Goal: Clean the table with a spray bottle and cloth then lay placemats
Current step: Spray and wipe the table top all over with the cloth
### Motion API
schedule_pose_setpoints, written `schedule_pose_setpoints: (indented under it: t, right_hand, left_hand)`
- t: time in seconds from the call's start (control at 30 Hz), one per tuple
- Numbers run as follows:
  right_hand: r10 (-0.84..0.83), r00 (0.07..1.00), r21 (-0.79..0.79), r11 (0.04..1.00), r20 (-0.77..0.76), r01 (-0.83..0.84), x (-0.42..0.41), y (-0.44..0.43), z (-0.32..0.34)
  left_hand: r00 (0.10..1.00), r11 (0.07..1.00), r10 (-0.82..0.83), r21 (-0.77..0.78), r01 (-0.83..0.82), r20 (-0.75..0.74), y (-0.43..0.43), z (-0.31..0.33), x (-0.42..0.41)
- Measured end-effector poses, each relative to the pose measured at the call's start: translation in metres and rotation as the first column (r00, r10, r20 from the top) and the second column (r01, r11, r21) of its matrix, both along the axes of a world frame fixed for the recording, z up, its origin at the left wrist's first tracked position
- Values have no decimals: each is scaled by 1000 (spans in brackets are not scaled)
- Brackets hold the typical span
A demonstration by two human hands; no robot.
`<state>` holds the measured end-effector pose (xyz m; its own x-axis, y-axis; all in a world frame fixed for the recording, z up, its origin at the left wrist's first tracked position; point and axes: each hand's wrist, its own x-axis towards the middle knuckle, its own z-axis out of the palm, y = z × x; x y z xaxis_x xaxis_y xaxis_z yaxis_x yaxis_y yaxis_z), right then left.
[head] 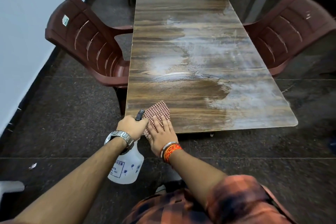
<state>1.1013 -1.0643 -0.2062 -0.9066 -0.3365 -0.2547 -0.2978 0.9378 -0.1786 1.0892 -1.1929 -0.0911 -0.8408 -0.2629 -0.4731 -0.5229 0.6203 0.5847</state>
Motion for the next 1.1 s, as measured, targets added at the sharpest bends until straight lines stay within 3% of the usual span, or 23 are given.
schedule_pose_setpoints:
  t: [0.13, 0.33, 0.53, 0.8, 0.9, 1.1]
  right_hand:
    - [16, 1000, 22, 1000, -25, -15, -2, 32, -5]
    - [-263, 964, 43, 964, -20, 264, 4, 133, -4]
    - [-561, 828, 88, 824, -20, 560, 7, 238, -9]
    - [-530, 848, -10, 848, -11, 530, 4, 246, -10]
    - [-482, 876, -41, 876, -30, 480, -4, 272, -13]
    - [-552, 833, -36, 834, -47, 551, -27, 355, -19]
  left_hand:
    - [1000, 1000, 12, 23, -12, 5, -3, -2, 5]
    - [998, 999, 0, 32, -2, 56, 21, -8, 12]
    - [998, 998, -41, 49, 38, 57, 61, -7, 7]
    - [999, 1000, 11, 11, -11, 40, 140, -3, -8]
    - [998, 999, 19, 30, -21, 56, 179, 0, -14]
    - [997, 997, -18, 79, 13, 70, 263, -1, -18]
